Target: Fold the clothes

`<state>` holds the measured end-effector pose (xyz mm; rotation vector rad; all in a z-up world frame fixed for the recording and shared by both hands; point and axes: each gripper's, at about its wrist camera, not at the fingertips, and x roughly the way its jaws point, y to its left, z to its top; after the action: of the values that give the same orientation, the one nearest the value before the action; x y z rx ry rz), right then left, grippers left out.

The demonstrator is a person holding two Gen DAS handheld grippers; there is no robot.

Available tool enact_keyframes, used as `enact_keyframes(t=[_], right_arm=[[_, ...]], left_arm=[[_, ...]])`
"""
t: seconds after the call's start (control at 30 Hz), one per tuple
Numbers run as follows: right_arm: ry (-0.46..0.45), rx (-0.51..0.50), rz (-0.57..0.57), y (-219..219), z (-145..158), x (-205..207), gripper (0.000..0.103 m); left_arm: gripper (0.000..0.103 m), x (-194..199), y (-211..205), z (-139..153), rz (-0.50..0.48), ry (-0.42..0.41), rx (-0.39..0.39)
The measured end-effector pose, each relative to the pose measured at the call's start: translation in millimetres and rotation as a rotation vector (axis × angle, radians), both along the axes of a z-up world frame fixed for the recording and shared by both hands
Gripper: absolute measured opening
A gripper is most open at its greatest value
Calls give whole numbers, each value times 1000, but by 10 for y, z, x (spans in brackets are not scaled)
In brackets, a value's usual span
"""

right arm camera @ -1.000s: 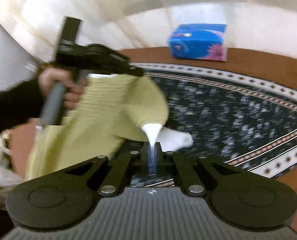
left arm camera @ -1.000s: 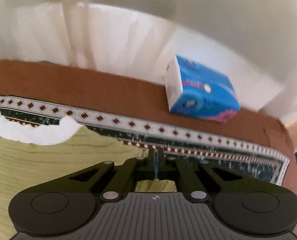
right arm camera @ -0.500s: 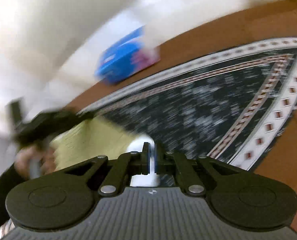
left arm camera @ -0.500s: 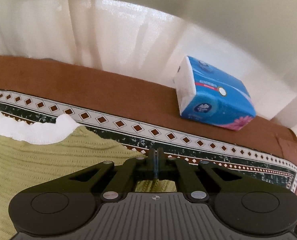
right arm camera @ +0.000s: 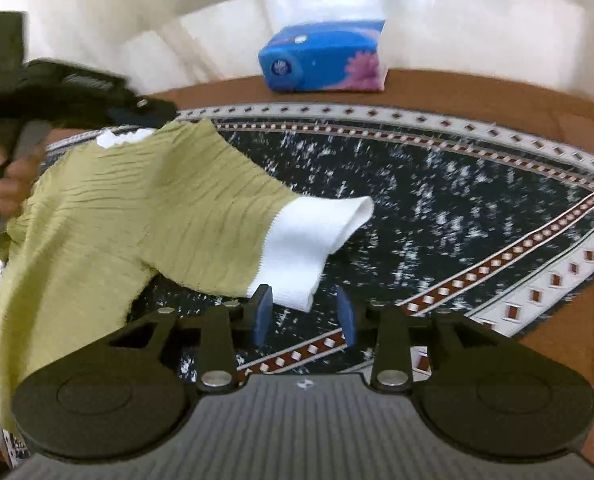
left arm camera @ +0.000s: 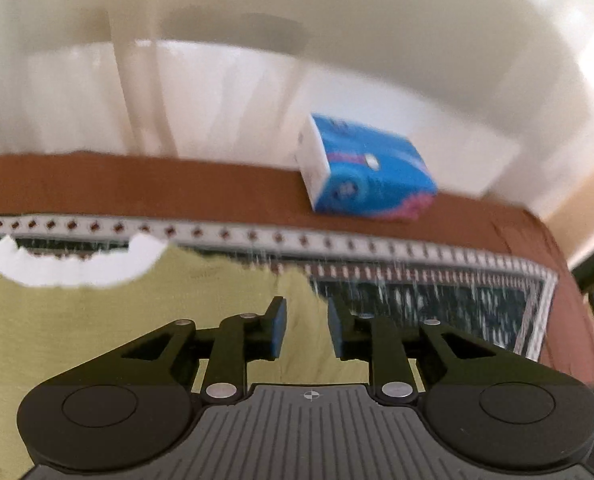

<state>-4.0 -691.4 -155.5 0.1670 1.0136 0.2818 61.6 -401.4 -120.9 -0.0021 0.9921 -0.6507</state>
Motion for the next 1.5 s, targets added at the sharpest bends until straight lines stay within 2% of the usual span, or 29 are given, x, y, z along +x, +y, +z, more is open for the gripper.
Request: enact_keyframes(t=[0.1,0.13,0.17,0.27,0.43,0.53,0.73,0.83,0.87,0.93,1.03,1.07,1.2,1.27,1.37,1.5], right_arm=[[-7,-3,3,49,-31,40,40],[-2,-1,3,51,-26,51,30],[15,8,2,64,-29,71,4],[51,68,-35,2,66,55,2],[99,250,-110,-132,363,-226,2],[174,310,-159,-172,286,-379,2],[270,198,-187,-15,-91,-464,2],[219,119,-152,56,93,-469,12],[171,88,-126,102,231,-464,13],[97,84,-68,198,477,-420,15],[2,114,35,514,801,-279,30],[-26,125,77,652,894,-223,32],[-73,147,234,1240,1050,-23,32],[-84,148,290,1569,1079,58,32],[-101,145,363,2053,1112,166,34],[-97,113,404,2657,1100,363,34]], left_arm=[[43,-150,54,-71,-24,-8,43],[43,-170,80,-93,-21,1,47],[43,-177,108,-107,-13,13,47],[44,-189,209,-92,10,33,31],[51,-281,360,27,-4,20,18],[52,-370,421,45,-20,26,22],[54,-557,615,79,2,31,33],[59,-658,875,226,57,-10,29],[60,-704,1005,290,83,-32,24],[66,-798,1293,403,148,-73,20],[68,-923,1800,513,265,-116,50],[69,-958,1998,537,312,-124,61],[72,-1004,2804,543,521,-110,81],[72,-978,3168,505,595,-115,89],[71,-856,3553,392,633,-116,118],[70,-612,3917,148,595,-67,86]])
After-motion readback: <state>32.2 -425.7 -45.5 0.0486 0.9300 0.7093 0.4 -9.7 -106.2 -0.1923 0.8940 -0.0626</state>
